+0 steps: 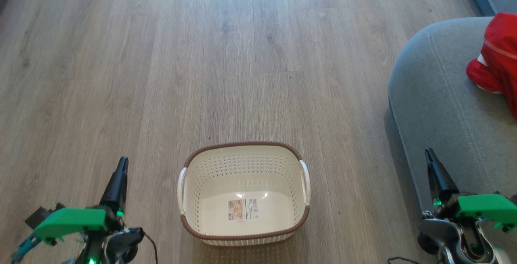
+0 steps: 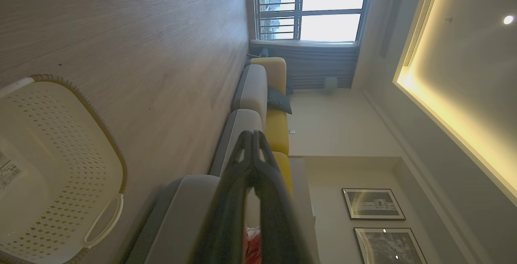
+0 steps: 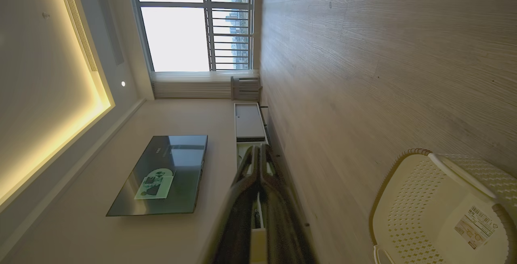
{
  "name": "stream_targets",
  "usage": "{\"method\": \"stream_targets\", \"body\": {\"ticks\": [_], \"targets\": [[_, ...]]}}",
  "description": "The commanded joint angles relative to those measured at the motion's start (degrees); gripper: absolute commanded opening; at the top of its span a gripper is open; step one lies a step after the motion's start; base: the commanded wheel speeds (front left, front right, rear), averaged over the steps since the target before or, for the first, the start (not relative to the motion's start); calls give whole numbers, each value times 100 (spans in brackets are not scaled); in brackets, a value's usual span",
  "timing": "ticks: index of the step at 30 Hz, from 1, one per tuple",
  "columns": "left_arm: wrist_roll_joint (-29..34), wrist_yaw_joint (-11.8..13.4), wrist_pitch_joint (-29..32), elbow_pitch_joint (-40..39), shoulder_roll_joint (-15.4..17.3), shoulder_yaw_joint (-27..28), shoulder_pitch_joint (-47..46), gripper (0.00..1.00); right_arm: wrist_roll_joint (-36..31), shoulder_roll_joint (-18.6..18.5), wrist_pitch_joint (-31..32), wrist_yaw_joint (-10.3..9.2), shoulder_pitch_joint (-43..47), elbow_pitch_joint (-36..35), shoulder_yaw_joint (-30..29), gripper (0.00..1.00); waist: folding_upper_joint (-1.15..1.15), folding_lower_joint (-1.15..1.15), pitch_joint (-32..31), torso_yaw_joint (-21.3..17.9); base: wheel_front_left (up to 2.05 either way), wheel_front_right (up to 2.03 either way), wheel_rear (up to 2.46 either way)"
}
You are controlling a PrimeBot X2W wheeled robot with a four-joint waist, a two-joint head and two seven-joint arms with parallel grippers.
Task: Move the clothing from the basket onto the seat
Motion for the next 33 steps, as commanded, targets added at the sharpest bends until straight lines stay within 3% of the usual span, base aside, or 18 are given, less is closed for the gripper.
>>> {"method": "stream_targets", "body": {"ticks": [1,33], "targets": [[-38,-54,44,-189,45,206,-274,0,6,-24,41,46,-318,-220,100,0,0,0,0,0,0,0,0],[-38,-54,44,-189,45,205,-273,0,-8,-12,55,46,-320,-219,82,0,0,0,0,0,0,0,0]]}}
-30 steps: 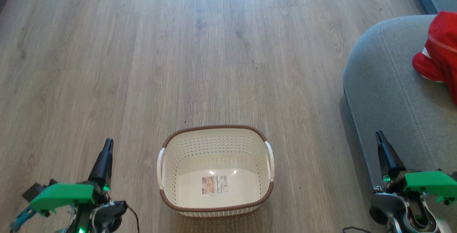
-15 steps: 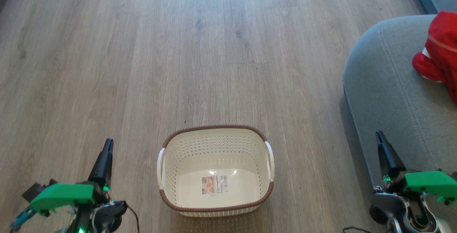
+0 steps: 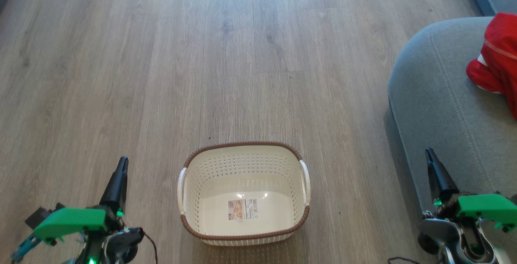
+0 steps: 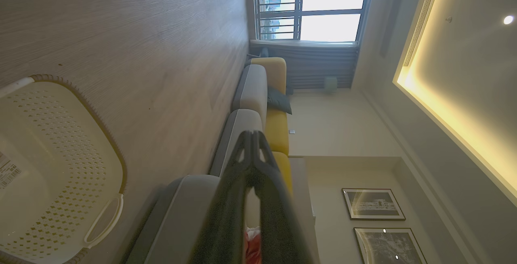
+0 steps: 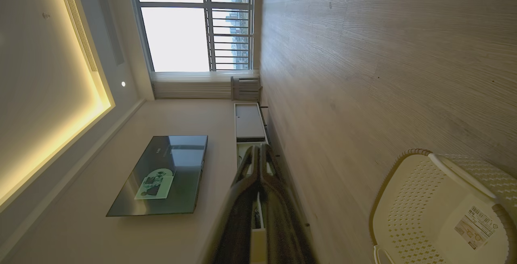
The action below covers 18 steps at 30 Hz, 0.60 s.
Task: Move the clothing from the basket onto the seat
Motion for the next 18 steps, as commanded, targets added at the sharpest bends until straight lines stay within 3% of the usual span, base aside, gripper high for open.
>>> {"method": "stream_targets", "body": {"ticks": [1,18], "targets": [[-38,-53,44,-190,45,203,-273,0,-8,-12,49,46,-319,-219,93,0,0,0,0,0,0,0,0],[-38,-53,44,-190,45,203,-273,0,-13,-8,54,46,-320,-218,86,0,0,0,0,0,0,0,0]]}}
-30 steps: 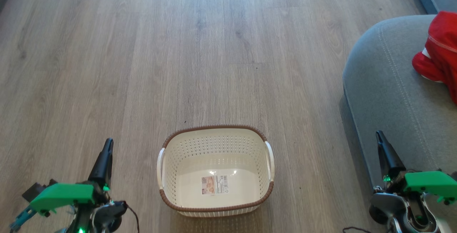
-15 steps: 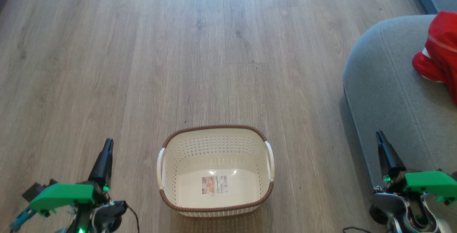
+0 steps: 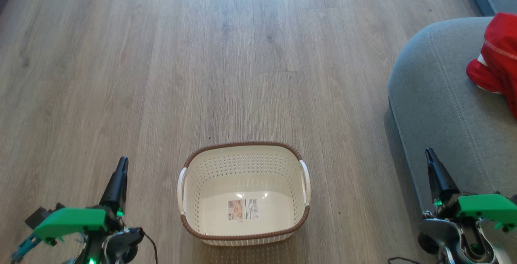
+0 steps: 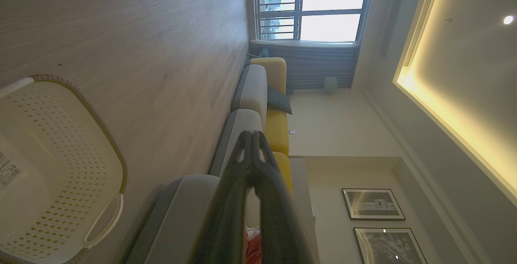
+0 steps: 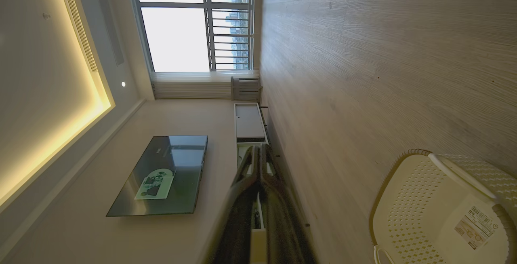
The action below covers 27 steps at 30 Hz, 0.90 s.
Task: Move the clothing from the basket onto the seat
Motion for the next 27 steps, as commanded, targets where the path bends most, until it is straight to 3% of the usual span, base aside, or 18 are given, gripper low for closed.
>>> {"method": "stream_targets", "body": {"ticks": [1,27], "targets": [[-38,-54,44,-190,45,203,-273,0,-13,-9,54,46,-319,-218,89,0,0,0,0,0,0,0,0],[-39,-54,44,-190,45,203,-273,0,-20,-4,60,46,-320,-218,81,0,0,0,0,0,0,0,0]]}}
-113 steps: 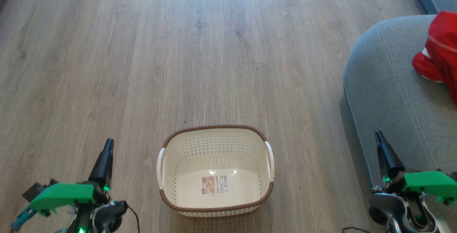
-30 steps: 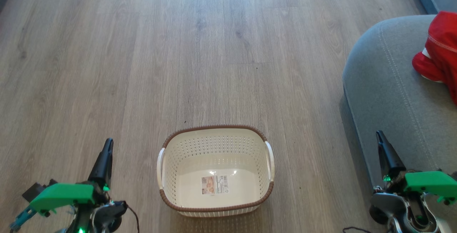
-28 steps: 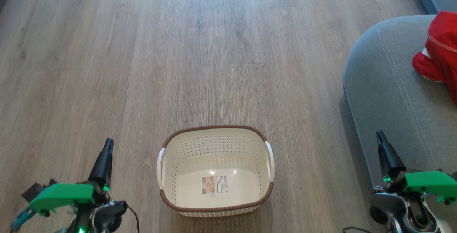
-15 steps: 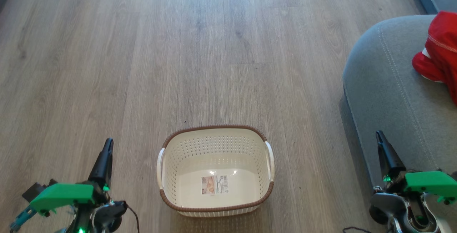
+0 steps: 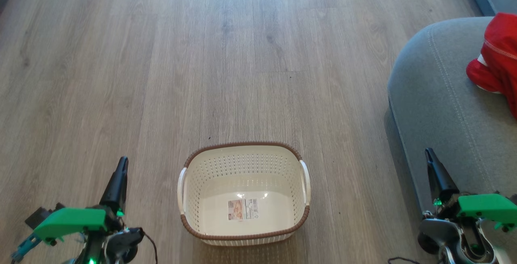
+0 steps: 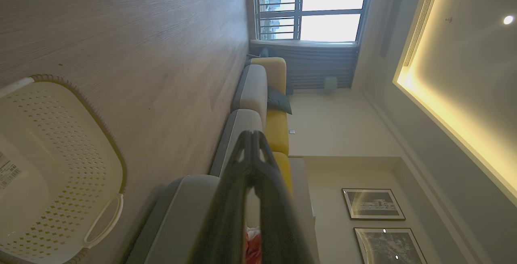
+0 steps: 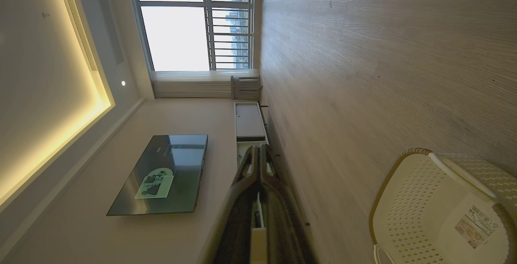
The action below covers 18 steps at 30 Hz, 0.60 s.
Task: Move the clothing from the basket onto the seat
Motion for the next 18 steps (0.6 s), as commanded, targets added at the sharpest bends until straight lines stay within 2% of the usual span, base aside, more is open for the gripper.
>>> {"method": "stream_targets", "body": {"ticks": [1,18], "targets": [[-39,-53,44,-190,45,203,-273,0,-19,-7,27,46,-320,-218,90,0,0,0,0,0,0,0,0],[-39,-53,43,-190,45,203,-273,0,-21,-5,29,46,-320,-218,87,0,0,0,0,0,0,0,0]]}}
